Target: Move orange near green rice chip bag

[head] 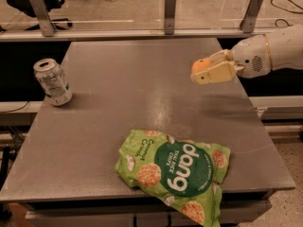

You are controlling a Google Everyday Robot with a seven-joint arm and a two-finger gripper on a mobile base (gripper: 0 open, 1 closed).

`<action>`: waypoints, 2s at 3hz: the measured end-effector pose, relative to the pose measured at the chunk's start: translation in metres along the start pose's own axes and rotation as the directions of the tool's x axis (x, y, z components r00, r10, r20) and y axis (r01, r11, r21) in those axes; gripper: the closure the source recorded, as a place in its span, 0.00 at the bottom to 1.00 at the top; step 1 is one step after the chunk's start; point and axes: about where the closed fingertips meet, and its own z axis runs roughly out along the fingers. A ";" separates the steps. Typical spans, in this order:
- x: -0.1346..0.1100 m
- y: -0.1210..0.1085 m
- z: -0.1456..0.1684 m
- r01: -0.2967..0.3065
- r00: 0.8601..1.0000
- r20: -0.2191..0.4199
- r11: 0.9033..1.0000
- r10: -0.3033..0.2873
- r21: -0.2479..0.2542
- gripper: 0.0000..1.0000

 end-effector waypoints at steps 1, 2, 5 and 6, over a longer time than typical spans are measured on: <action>0.027 0.021 -0.022 -0.027 1.000 -0.009 0.997 0.027 -0.066 1.00; 0.054 0.038 -0.034 -0.041 0.999 -0.009 0.992 0.040 -0.120 1.00; 0.088 0.071 -0.009 0.002 0.999 0.031 0.962 0.007 -0.271 0.59; 0.090 0.081 -0.008 0.010 0.999 0.040 0.958 0.002 -0.288 0.36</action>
Offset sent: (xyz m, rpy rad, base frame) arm -0.0905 -0.0629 -0.0453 0.0538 0.1235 0.1295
